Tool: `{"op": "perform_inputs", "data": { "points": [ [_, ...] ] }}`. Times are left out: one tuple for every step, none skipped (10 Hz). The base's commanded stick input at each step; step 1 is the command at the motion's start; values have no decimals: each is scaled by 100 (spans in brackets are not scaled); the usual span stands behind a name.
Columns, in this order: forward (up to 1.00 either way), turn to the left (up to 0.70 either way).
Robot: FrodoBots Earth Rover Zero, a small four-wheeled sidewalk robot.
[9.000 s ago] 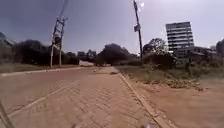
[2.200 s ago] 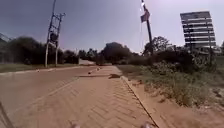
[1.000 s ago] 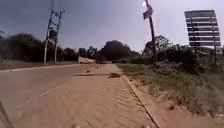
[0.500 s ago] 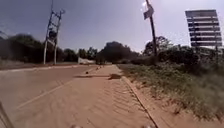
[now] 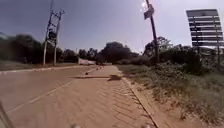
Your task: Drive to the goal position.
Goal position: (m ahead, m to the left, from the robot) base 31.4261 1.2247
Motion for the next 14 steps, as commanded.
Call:
{"op": "perform_inputs", "data": {
  "points": [
    [30, 0],
    [30, 0],
    [30, 0],
    [30, 0],
    [30, 0],
    [30, 0],
    [30, 0],
    [30, 0],
    [30, 0],
    [30, 0],
    [30, 0],
    [30, 0],
    [30, 0],
    [30, 0]
  ]
}}
